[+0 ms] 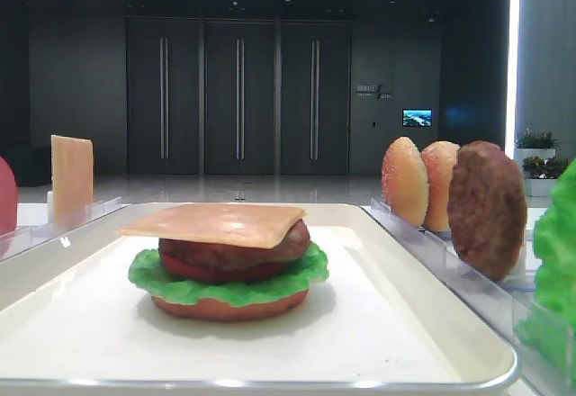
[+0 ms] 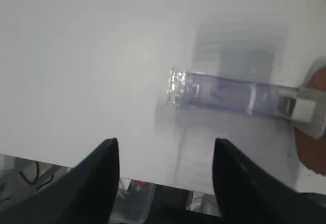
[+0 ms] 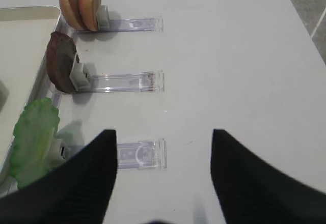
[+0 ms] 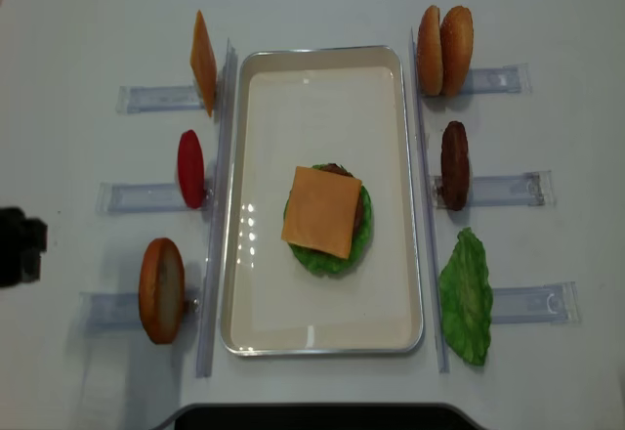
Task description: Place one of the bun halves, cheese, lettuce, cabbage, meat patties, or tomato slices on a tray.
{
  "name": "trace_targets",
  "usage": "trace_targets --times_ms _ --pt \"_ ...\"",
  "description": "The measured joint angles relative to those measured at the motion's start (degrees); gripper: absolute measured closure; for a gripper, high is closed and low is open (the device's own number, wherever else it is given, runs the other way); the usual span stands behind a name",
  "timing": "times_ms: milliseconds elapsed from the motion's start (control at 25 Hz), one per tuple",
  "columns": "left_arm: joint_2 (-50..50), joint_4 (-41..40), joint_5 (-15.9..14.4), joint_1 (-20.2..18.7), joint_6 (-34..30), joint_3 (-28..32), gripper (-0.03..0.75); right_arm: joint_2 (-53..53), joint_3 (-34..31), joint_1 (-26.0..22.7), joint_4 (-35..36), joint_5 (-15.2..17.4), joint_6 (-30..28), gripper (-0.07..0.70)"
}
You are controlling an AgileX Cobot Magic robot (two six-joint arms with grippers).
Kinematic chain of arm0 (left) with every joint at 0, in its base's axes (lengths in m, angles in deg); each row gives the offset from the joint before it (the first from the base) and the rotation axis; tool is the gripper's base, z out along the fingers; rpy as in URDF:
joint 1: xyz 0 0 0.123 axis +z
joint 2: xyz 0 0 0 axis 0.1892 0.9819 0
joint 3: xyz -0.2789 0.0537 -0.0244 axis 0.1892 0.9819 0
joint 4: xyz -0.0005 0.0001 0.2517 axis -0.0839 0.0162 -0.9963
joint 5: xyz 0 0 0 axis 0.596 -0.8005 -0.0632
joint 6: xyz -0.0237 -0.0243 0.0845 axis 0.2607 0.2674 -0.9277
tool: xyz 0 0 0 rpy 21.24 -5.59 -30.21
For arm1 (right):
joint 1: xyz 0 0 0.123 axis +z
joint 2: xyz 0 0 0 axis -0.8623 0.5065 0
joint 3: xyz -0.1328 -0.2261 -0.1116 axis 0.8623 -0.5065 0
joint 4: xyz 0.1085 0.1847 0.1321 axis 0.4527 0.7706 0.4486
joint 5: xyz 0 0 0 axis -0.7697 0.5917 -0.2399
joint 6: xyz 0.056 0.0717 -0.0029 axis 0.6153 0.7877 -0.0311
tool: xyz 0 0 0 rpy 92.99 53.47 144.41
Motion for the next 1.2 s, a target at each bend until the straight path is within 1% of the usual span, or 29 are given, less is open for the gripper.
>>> trace_targets --times_ms 120,240,400,640,880,1200 --pt "-9.2 2.6 0.0 0.0 0.0 5.2 0.272 0.0 0.0 0.0 0.0 0.0 0.0 0.240" --pt "-16.8 4.3 0.2 0.0 0.0 8.0 0.272 0.0 0.0 0.0 0.0 0.0 0.0 0.240" --pt "-23.8 5.0 1.7 -0.5 0.0 10.4 0.272 0.0 0.0 0.0 0.0 0.0 0.0 0.240" --pt "-27.9 4.8 1.6 -5.2 -1.7 11.3 0.272 0.0 0.0 0.0 0.0 0.0 0.0 0.240" --pt "-34.1 4.8 1.2 -5.4 -2.2 11.8 0.272 0.0 0.0 0.0 0.0 0.0 0.0 0.240" --pt "-47.2 4.1 0.7 -5.4 -2.4 11.8 0.272 0.0 0.0 0.0 0.0 0.0 0.0 0.240"
